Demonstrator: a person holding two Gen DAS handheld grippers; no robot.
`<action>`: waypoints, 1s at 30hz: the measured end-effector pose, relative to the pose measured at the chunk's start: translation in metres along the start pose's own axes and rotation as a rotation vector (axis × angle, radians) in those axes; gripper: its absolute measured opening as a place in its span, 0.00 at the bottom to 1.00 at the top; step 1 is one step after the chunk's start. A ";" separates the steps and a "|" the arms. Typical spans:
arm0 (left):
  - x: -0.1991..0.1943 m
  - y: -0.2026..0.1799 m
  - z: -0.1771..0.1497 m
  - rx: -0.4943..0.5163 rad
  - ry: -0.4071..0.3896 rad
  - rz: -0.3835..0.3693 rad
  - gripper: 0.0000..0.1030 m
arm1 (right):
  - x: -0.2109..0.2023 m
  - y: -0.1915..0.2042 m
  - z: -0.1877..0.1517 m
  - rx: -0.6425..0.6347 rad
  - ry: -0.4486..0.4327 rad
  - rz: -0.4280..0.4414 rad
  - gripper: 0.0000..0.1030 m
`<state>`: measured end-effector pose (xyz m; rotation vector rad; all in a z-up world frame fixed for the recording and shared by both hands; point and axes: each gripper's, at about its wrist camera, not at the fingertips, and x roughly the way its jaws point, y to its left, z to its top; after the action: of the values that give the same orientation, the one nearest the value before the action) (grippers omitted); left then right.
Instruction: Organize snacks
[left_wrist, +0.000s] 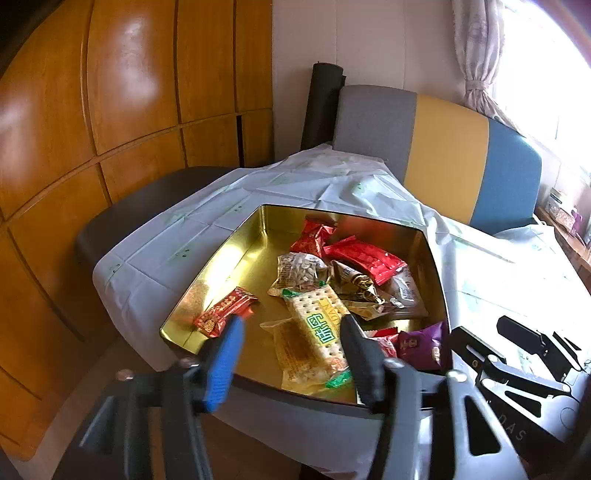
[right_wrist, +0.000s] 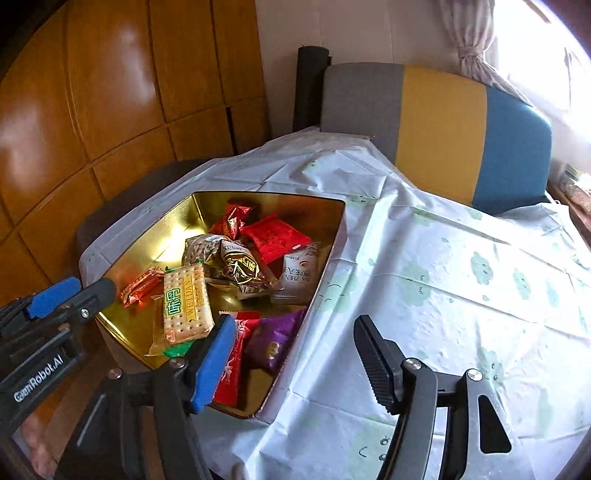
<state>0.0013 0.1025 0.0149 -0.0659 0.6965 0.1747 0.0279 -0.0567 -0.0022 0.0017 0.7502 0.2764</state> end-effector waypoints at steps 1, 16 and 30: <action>-0.001 -0.001 0.000 0.002 -0.006 -0.003 0.57 | -0.002 -0.001 -0.001 -0.001 -0.004 -0.002 0.67; -0.012 -0.011 0.003 0.010 -0.076 0.087 0.57 | -0.007 -0.009 -0.005 0.012 -0.021 -0.014 0.73; -0.012 -0.011 0.003 0.010 -0.085 0.089 0.57 | -0.006 -0.009 -0.006 0.013 -0.020 -0.014 0.74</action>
<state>-0.0041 0.0901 0.0248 -0.0180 0.6153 0.2580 0.0220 -0.0669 -0.0038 0.0113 0.7319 0.2579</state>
